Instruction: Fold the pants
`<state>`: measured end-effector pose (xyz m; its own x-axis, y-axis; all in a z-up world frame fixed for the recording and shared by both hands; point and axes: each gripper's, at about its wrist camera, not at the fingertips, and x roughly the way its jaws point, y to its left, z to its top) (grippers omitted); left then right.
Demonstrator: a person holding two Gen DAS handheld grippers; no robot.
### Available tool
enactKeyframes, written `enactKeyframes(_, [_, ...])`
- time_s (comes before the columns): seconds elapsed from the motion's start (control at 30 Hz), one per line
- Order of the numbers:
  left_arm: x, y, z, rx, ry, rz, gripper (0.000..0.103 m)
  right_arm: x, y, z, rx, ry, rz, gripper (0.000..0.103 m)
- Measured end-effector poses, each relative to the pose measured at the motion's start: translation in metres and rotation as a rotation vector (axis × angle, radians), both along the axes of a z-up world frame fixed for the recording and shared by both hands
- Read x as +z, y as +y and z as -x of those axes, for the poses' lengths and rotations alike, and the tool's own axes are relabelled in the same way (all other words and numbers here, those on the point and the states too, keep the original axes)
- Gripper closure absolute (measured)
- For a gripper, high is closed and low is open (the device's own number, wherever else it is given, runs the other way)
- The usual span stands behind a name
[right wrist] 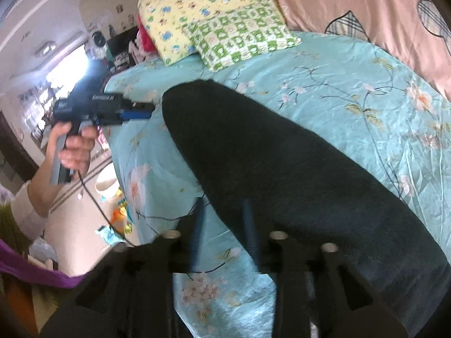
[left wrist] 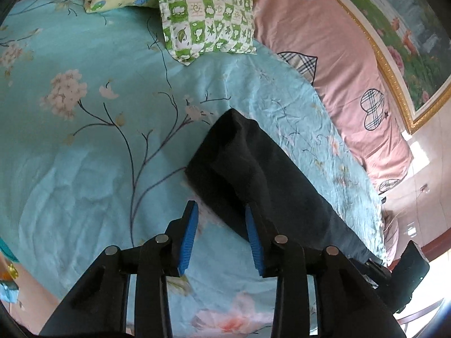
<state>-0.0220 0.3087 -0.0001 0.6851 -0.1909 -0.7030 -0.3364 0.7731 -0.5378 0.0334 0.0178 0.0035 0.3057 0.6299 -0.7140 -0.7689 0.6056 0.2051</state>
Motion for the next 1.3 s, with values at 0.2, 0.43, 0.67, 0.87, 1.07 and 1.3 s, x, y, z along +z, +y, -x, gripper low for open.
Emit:
enactKeyframes(0.2, [0.006, -0.017, -0.005, 0.002, 0.024, -0.018, 0.062, 0.008, -0.005, 0.0, -0.019, -0.009, -0.031, 0.06])
enactKeyframes(0.43, [0.01, -0.026, -0.012, 0.019, 0.027, 0.001, 0.057, 0.011, -0.011, -0.008, -0.05, 0.014, -0.076, 0.06])
enactKeyframes(0.67, [0.013, -0.026, -0.021, 0.067, 0.048, -0.041, 0.053, 0.011, -0.02, -0.023, -0.113, 0.073, -0.147, 0.06])
enactKeyframes(0.87, [0.007, -0.019, -0.027, 0.111, 0.08, -0.058, 0.049, 0.014, -0.026, -0.046, -0.17, 0.113, -0.204, 0.06])
enactKeyframes(1.07, [-0.004, -0.015, -0.031, 0.124, 0.115, -0.062, 0.049, 0.014, -0.025, -0.078, -0.232, 0.138, -0.208, 0.06])
enactKeyframes(1.3, [-0.019, -0.011, -0.037, 0.128, 0.151, -0.048, 0.049, 0.004, -0.024, -0.132, -0.303, 0.232, -0.238, 0.06])
